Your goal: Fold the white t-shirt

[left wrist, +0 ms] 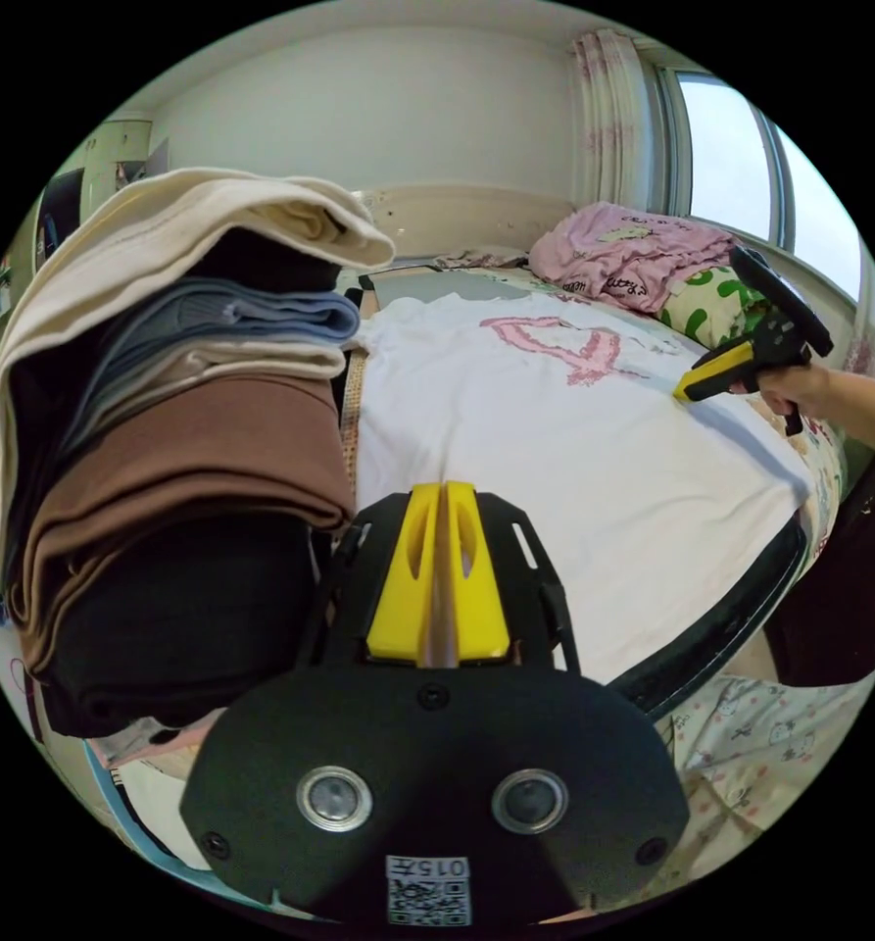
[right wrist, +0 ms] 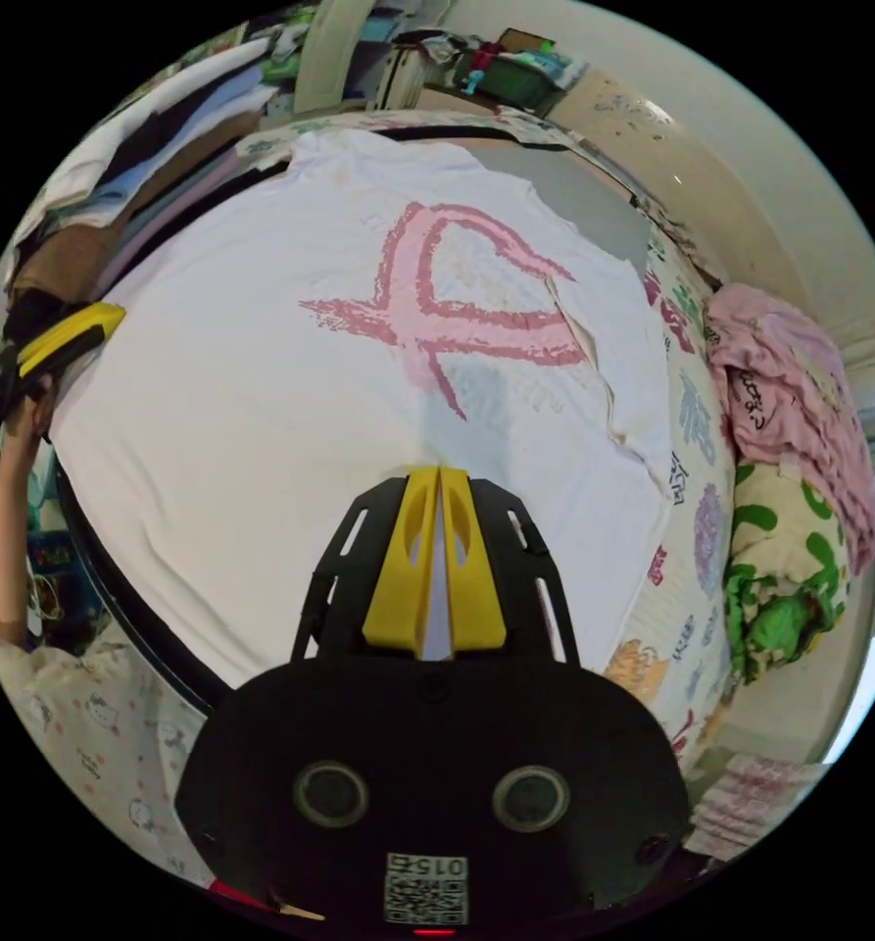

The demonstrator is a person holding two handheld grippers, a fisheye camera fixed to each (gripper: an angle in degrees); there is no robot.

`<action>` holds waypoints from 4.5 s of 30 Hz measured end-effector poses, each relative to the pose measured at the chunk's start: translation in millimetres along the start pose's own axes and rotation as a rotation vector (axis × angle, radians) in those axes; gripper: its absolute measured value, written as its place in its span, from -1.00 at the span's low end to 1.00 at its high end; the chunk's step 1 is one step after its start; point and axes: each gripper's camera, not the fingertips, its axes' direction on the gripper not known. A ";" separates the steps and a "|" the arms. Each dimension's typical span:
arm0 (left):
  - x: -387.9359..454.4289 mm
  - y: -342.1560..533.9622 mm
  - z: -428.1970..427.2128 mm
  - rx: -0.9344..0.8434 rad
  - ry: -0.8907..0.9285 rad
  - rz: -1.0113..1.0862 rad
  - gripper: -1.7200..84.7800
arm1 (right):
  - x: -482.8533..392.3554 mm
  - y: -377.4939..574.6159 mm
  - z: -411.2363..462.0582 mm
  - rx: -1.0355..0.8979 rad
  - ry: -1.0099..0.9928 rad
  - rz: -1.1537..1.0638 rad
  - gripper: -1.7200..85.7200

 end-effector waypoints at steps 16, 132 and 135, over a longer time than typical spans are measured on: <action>-25.3 -33.0 -12.5 0.006 -0.031 0.008 -0.93 | 103.5 157.8 -124.0 0.453 -0.383 0.324 -0.98; -71.2 -298.6 128.4 -0.121 0.063 0.241 -0.82 | 191.1 -653.7 219.8 0.196 -0.410 0.038 -0.96; -80.4 -211.3 59.6 -0.053 0.122 0.191 -0.81 | 198.6 -595.8 124.1 0.386 -0.566 0.019 -0.96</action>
